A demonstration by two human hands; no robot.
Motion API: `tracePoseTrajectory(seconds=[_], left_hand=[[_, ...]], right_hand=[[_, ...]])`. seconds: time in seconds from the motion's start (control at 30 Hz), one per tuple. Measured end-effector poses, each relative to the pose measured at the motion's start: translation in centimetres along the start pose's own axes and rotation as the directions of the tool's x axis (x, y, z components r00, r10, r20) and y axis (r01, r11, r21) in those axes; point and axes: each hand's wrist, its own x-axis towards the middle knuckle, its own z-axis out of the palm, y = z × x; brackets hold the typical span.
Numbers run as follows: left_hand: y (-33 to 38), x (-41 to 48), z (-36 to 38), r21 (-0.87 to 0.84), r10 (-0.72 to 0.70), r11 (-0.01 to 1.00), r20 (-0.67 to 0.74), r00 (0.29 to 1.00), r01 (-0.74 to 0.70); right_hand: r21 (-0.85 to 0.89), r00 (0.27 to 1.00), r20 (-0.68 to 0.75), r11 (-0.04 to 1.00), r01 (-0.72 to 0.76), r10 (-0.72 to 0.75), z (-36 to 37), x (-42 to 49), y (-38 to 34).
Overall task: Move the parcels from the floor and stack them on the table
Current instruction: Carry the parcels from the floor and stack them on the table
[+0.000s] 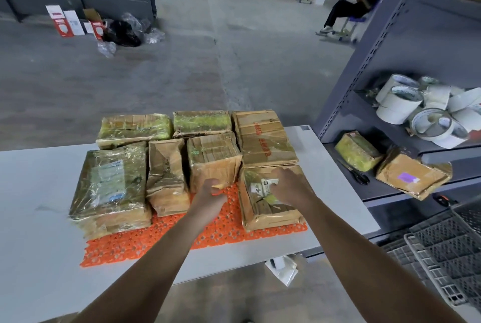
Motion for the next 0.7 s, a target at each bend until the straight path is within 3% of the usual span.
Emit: tracePoseTrajectory(seconds=[0.17, 0.4, 0.57, 0.7], left_hand=[[-1.4, -1.3, -1.3, 0.03, 0.027, 0.999, 0.055, 0.998, -0.028], [-2.9, -5.7, -2.6, -0.017, 0.035, 0.999, 0.023, 0.999, -0.035], [-4.4, -11.0, -4.1, -0.12, 0.04, 0.992, -0.077, 0.996, -0.049], [-7.7, -17.3, -4.5, -0.15, 0.034, 0.986, -0.21, 0.977, -0.066]], right_hand=[[0.069, 1.0, -0.007, 0.998, -0.001, 0.002, 1.7, -3.5, -2.7], [0.028, 0.999, 0.007, 0.999, 0.042, -0.042, 3.7, -9.0, -5.0], [0.036, 0.985, 0.003, 0.985, 0.171, -0.171, 4.3, -12.8, -6.7], [0.148, 0.965, 0.028, 0.956, 0.255, -0.261, 6.5, -17.3, -7.5]])
